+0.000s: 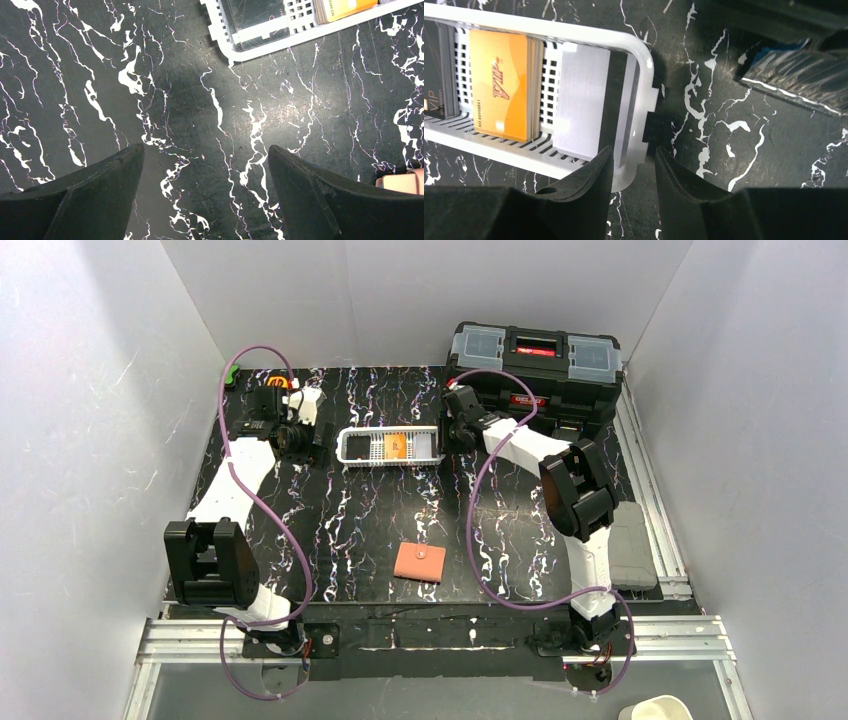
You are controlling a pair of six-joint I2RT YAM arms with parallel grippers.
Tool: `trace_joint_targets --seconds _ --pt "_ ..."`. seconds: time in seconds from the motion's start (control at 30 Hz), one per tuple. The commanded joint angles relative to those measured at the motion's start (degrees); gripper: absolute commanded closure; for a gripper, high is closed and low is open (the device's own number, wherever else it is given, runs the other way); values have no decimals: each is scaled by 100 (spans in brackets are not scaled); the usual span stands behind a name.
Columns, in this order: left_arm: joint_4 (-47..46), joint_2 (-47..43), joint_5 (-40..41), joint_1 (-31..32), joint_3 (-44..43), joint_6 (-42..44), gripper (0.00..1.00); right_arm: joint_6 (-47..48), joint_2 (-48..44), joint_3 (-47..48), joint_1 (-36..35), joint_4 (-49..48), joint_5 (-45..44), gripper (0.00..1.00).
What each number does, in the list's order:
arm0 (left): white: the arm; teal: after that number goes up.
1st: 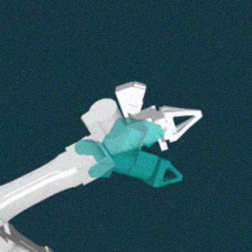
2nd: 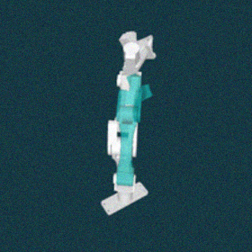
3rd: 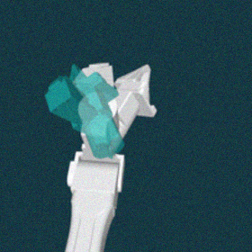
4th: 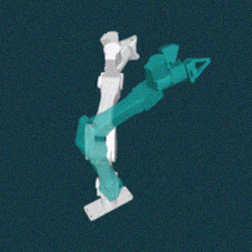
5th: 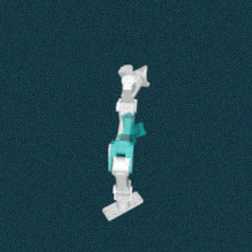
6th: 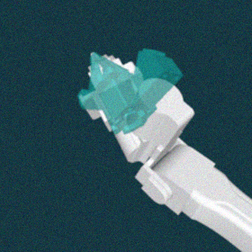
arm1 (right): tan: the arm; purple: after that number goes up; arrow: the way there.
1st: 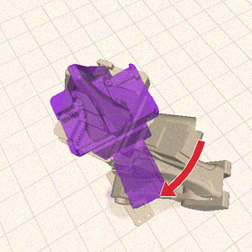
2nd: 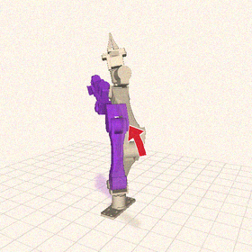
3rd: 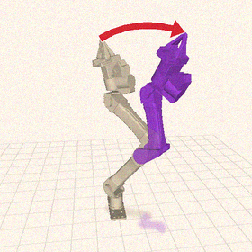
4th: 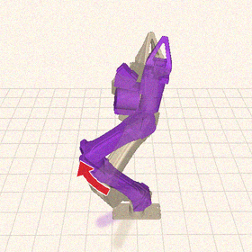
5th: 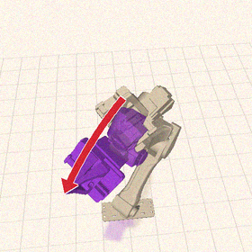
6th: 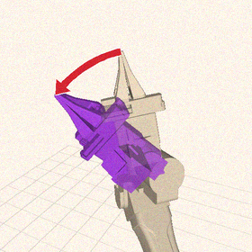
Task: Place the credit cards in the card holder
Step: Move the storage box to the center of the board.
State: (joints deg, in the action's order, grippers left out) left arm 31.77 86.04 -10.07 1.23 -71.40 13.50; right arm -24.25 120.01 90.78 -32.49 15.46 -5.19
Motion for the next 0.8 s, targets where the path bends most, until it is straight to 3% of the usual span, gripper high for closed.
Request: trace_joint_targets --seconds 0.0,0.13,0.4,0.77 --pt "128 -297 28 -18 -4 44 7 -178 -71 -169 -3 -210 0 57" --pt "121 -337 37 -22 30 37 7 -236 -109 -278 -3 -323 -46 59" --pt "107 -416 96 -19 161 114 7 -326 -247 -529 -3 -458 -121 72" --pt "208 -511 -21 -22 277 200 7 -571 -927 -1610 -3 -551 -567 80"
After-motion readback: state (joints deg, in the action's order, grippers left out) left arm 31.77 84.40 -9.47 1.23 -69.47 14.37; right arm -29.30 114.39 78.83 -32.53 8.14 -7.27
